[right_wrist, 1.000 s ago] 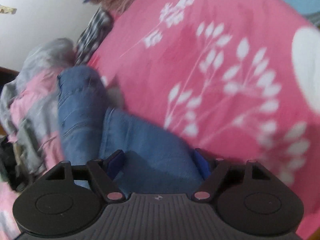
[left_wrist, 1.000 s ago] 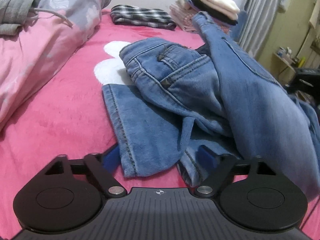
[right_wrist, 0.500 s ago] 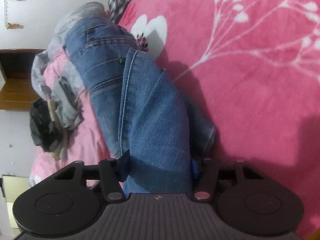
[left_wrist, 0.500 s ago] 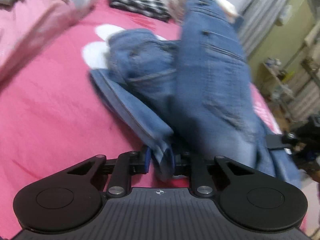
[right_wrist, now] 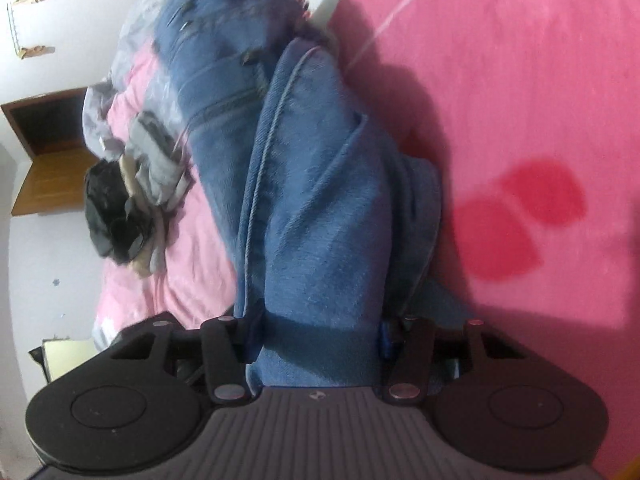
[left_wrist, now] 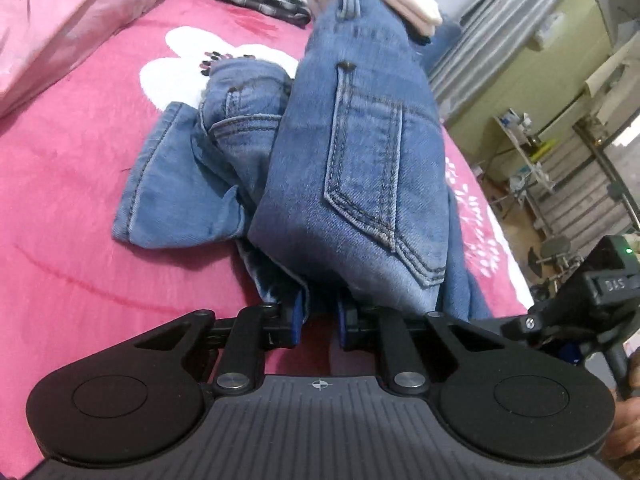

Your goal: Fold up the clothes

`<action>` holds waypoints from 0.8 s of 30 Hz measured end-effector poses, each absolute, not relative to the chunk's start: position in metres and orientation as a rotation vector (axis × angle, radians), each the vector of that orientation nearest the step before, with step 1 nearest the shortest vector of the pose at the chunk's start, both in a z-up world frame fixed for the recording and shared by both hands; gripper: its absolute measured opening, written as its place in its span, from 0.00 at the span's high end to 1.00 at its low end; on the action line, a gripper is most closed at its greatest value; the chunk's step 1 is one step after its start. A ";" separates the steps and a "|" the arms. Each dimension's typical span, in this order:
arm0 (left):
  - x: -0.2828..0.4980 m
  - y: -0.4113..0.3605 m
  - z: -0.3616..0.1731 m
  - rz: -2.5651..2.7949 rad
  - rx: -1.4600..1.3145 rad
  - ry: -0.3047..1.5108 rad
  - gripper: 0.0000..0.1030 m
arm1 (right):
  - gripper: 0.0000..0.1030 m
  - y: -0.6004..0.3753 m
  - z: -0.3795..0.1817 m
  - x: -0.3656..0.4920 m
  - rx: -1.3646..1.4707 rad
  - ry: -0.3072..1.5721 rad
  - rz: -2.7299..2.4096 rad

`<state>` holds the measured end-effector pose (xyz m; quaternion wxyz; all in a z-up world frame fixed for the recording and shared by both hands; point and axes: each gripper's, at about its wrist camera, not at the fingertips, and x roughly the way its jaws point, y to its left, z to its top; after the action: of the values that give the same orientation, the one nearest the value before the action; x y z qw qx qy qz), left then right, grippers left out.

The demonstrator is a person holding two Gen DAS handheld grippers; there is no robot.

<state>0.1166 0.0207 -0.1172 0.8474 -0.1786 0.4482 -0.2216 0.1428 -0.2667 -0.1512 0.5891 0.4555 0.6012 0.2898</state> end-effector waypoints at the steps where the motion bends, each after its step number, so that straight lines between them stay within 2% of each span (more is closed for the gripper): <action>1: 0.113 0.021 -0.117 -0.472 -0.381 0.950 0.87 | 0.47 -0.269 -0.153 0.138 1.074 1.406 0.684; 9: 0.085 -0.002 -0.118 -0.569 -0.328 0.961 0.85 | 0.45 -0.327 -0.156 0.104 1.052 1.412 0.637; 11: 0.087 -0.004 -0.118 -0.578 -0.340 0.952 0.80 | 0.42 -0.352 -0.146 0.105 1.006 1.375 0.558; 16: 0.095 -0.005 -0.118 -0.593 -0.382 0.945 0.58 | 0.35 -0.390 -0.092 0.111 0.845 1.180 0.405; 19: 0.092 -0.008 -0.118 -0.585 -0.373 0.941 0.52 | 0.31 -0.373 -0.059 0.121 0.733 1.085 0.418; 24: 0.085 -0.008 -0.118 -0.565 -0.381 0.940 0.50 | 0.27 -0.285 -0.023 0.143 0.414 1.012 0.487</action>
<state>0.0847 -0.0081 -0.1184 0.8363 -0.1799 0.4438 -0.2669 0.1431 -0.2846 -0.0225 0.8261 0.1950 0.4764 0.2292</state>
